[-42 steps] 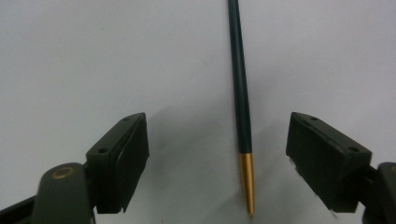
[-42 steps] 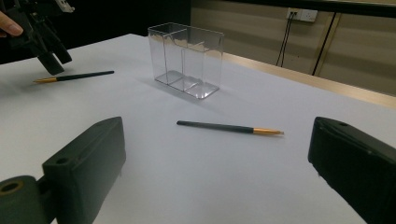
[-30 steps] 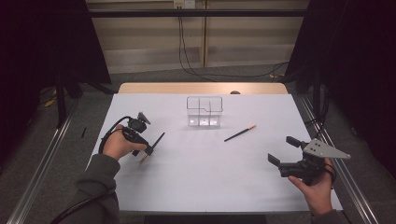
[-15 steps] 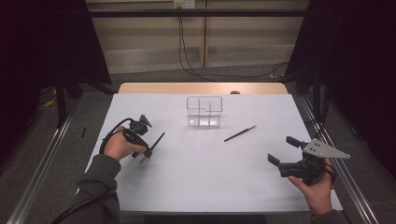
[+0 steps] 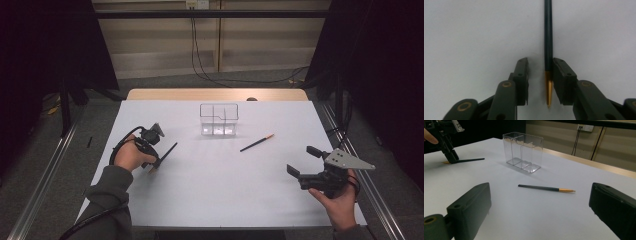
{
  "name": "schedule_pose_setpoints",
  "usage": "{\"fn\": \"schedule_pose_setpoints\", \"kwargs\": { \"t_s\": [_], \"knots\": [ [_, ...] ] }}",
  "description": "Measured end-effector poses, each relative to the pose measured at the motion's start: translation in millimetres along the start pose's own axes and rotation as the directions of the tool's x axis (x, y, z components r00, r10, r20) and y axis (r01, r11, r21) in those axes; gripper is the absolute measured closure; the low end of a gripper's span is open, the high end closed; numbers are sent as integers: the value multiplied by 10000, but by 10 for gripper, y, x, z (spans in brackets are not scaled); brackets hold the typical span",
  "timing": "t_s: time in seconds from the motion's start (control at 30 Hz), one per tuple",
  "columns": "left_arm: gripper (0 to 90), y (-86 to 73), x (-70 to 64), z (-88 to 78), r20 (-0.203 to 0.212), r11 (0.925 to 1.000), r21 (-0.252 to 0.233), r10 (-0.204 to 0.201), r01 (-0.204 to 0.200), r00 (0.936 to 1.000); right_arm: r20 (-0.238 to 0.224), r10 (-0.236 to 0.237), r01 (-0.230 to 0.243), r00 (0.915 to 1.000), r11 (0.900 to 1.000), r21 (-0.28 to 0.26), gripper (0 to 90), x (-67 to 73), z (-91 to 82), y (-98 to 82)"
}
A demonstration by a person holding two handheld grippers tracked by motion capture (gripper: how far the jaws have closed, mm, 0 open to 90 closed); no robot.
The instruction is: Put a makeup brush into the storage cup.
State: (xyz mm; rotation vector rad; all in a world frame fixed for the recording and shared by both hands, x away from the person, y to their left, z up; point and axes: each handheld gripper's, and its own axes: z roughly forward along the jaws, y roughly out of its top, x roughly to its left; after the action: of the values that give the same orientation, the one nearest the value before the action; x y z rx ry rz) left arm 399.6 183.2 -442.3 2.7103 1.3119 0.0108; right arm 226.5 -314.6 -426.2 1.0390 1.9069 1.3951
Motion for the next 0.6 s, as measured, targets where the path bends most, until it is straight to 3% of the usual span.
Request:
{"fn": "schedule_pose_setpoints", "kwargs": {
  "t_s": [0.2,0.33,0.4,0.6],
  "knots": [
    [726,-19,8,8,-65,9999,-114,-118,118,9999,11,-15,15,10000,10000,4,36,-10,3,-1],
    [807,-33,49,5,-31,9998,-175,67,-68,10000,-32,-35,35,10000,10000,12,36,-4,-1,5],
    [835,-39,58,6,19,9997,-217,-56,56,10000,-8,-79,79,10000,10000,60,36,-3,-3,5],
    [837,-18,42,6,-44,9999,-87,148,-148,9999,-50,-100,100,9999,9999,70,35,-9,10,0]
  ]
}}
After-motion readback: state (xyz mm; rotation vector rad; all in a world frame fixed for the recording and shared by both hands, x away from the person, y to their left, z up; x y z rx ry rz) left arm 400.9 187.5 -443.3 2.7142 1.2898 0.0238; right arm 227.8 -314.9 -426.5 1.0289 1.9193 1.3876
